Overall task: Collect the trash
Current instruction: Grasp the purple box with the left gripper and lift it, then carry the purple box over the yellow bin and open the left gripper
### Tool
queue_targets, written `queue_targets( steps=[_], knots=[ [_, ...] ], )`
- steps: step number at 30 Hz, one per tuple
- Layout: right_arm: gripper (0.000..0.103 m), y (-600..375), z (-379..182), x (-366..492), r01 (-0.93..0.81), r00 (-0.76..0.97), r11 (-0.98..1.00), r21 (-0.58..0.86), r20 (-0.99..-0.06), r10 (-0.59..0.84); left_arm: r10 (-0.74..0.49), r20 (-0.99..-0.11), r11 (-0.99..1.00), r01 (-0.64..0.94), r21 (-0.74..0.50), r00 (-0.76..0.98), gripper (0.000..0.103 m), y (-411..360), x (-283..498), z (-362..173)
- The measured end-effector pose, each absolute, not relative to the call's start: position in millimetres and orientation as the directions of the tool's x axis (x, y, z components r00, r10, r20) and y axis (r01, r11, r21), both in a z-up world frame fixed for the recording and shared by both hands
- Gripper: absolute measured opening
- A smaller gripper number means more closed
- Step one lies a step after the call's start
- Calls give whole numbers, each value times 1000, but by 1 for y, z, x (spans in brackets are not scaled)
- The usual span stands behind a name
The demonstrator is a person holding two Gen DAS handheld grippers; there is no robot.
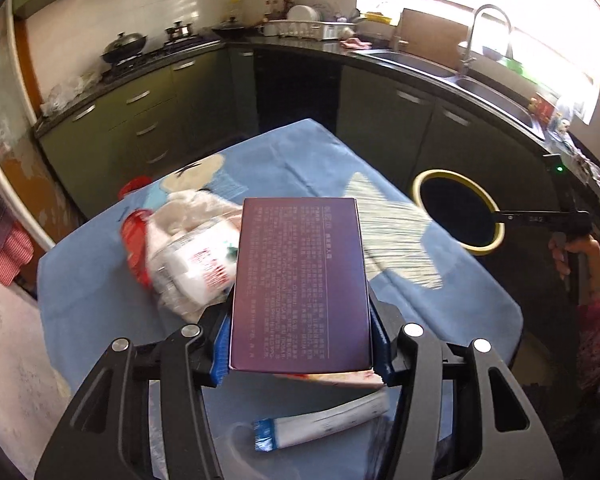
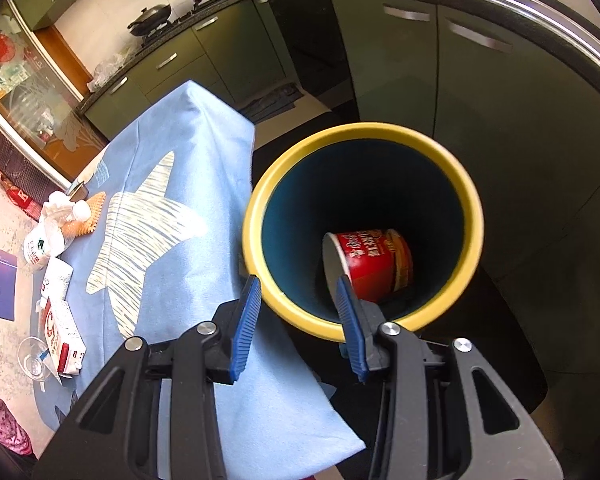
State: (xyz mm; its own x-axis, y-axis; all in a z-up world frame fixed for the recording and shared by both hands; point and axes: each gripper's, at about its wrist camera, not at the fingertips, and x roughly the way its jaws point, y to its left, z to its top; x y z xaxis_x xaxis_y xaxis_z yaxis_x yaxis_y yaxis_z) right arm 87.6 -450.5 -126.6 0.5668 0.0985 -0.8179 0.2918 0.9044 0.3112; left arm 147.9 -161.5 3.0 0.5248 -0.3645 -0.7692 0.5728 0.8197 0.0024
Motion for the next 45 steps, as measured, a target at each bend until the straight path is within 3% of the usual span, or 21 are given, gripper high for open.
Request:
queue_targets(
  steps=[10,17,25,29,36,45],
  knots=[
    [38,-496,-120,37,325,629,892,313,-776,44,-506,-789,610,791,-44,347,53,-368,147,-10],
    [38,-522,-128,12,344,655,872,348,-755,43,-445,-857,579,813,-56,258,54,-481,176,-62],
    [39,-543,-147,9,367,645,848,382,-762,64,-372,-897,634,771,-57,240,56,-539,204,-108],
    [40,-545,-150,14,363,643,848,387,-763,73,-354,-886,651,759,-3,300,72,-542,198,-104],
    [42,-534,-147,24,336,644,859,386,-760,89,-402,-818,659,750,54,412,77,-498,177,-50],
    [42,-498,-132,36,287,640,895,342,-763,87,-428,-733,735,676,58,528,86,-367,163,17]
  ],
)
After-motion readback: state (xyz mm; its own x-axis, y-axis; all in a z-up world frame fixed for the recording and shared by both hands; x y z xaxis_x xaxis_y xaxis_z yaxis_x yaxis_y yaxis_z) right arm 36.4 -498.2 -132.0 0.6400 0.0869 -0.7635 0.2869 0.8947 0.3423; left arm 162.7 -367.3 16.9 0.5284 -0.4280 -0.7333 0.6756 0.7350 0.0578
